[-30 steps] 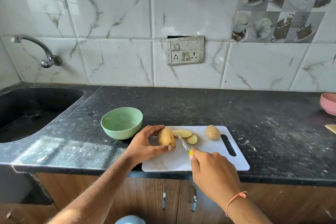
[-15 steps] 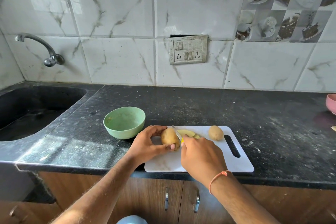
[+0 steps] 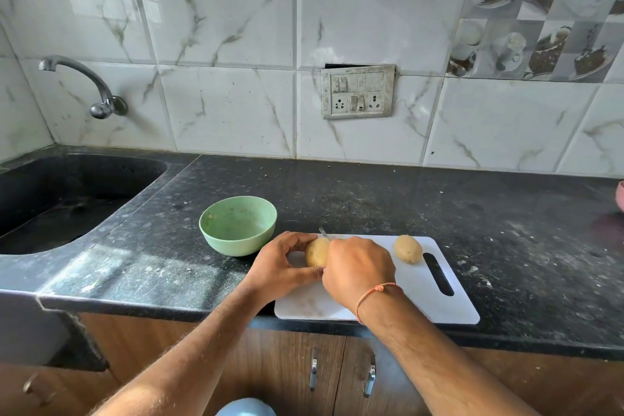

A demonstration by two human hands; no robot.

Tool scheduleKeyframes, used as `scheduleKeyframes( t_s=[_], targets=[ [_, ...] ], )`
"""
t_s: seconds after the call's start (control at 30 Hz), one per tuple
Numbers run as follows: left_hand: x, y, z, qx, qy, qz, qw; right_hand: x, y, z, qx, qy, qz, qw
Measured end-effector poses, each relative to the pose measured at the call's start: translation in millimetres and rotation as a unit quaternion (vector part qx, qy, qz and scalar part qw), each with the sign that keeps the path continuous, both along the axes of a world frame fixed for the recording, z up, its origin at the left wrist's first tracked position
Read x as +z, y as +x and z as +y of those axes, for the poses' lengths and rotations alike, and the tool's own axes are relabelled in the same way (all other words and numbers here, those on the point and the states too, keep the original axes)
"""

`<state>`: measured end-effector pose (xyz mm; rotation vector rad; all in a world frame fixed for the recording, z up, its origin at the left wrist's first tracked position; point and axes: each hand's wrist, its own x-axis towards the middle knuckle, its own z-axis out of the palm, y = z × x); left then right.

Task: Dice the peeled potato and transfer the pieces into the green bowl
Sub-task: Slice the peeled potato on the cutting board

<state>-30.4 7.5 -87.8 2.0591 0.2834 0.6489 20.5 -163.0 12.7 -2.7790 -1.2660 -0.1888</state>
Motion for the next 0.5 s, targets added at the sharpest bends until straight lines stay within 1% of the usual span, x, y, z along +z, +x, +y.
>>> scheduleKeyframes(
  t_s=[0.1,0.23,0.5],
  targets=[
    [-0.5,1.2,-0.2,-0.003,-0.002,-0.002,1.000,-1.6,1.0,-8.3,0.001,-0.011,-0.010,1.000],
    [-1.1,2.5,-0.8,-0.005,-0.006,-0.005,1.000,-2.0,-1.7,-19.6,-0.002,-0.038,0.005,0.999],
    [-0.3,0.3,0.2,0.002,0.009,0.004,1.000,1.0,5.1,-12.5,0.023,-0.046,-0.006,0.999]
  ],
)
